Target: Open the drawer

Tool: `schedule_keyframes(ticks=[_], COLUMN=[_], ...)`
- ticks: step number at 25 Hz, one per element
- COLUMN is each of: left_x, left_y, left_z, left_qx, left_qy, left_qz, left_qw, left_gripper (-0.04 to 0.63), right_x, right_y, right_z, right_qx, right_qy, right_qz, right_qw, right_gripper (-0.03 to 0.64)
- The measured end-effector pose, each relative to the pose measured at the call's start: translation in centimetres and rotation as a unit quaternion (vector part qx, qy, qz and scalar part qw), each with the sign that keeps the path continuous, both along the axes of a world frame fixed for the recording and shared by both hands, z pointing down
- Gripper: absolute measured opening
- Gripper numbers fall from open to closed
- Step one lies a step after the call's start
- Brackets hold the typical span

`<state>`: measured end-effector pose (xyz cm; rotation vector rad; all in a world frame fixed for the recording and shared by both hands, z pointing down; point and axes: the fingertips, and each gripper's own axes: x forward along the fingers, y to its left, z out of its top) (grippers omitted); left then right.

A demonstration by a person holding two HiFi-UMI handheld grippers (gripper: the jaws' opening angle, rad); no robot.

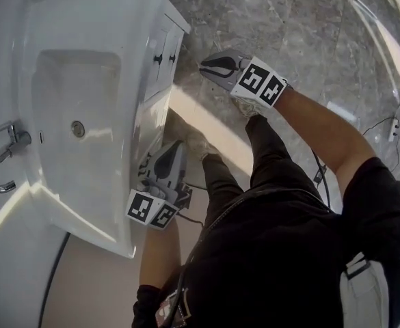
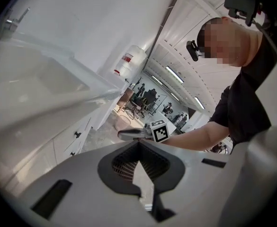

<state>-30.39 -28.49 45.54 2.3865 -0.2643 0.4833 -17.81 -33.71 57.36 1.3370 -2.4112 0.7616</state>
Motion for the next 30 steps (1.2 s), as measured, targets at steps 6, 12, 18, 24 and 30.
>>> schedule_keyframes(ticks=[6, 12, 18, 24, 30], left_x=[1.4, 1.7, 2.9, 2.7, 2.0], left_y=[0.2, 0.0, 0.1, -0.1, -0.6], left_z=[6.5, 12.2, 17.3, 21.5, 24.7], left_qx=[-0.012, -0.02, -0.018, -0.018, -0.011], left_qy=[-0.007, -0.02, -0.028, -0.042, -0.053], left_qz=[0.008, 0.003, 0.006, -0.001, -0.008], left_qw=[0.9999, 0.9996, 0.9994, 0.9989, 0.9985], left_gripper=[-0.009, -0.009, -0.009, -0.009, -0.009], right_x=[-1.4, -2.1, -1.9, -2.5, -2.8], right_y=[-0.7, -2.0, -3.3, -3.9, -5.8], right_z=[7.0, 13.4, 19.6, 25.3, 29.2], right_qx=[-0.012, -0.029, -0.046, -0.068, -0.073], right_qy=[-0.003, -0.016, -0.027, -0.026, -0.054], right_qz=[-0.009, 0.005, 0.023, 0.014, 0.034], right_qw=[1.0, 0.999, 0.998, 0.997, 0.995], right_gripper=[0.036, 0.062, 0.1, 0.126, 0.147])
